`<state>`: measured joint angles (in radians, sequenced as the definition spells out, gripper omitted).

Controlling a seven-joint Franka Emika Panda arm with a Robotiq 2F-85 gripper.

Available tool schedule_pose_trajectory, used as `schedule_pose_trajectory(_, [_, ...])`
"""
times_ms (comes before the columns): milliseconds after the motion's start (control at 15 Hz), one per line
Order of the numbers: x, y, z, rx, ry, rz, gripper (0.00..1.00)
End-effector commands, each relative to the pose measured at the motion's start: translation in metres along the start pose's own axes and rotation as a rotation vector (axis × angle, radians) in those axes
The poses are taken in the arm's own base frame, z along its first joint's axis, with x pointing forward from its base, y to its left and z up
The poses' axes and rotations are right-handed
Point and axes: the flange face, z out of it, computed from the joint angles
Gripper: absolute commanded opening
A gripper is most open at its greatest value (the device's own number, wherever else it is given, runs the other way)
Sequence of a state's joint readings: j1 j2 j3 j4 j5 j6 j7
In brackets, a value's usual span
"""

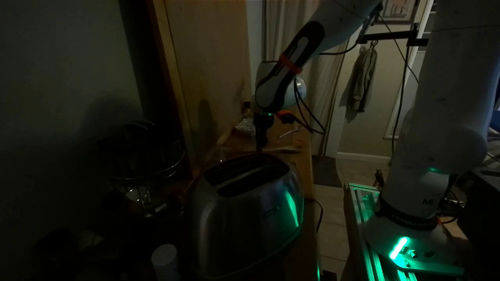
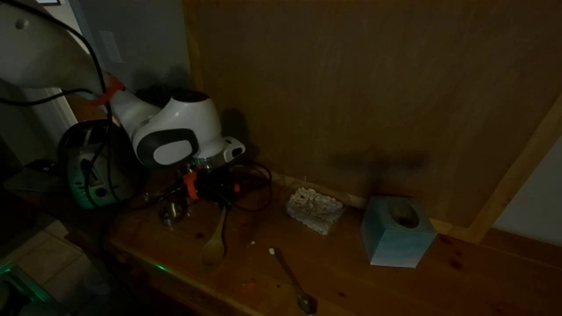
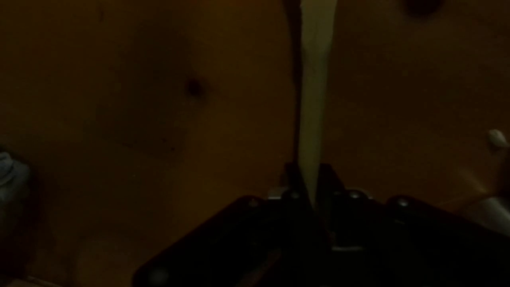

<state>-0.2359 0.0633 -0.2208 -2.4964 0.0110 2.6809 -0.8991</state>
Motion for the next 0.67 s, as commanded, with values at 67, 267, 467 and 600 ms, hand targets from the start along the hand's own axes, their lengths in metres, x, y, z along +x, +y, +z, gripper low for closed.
schedule_pose_trajectory(67, [0.008,0.007,0.008,-0.013,-0.014,0.014,0.42])
schedule_pose_trajectory(267, [0.012,0.008,0.006,-0.015,-0.014,0.012,0.61])
schedule_pose_trajectory(467, [0.019,0.010,-0.008,-0.024,-0.003,-0.017,0.82])
schedule_pose_trajectory(600, [0.025,0.014,-0.024,-0.045,0.008,-0.029,0.96])
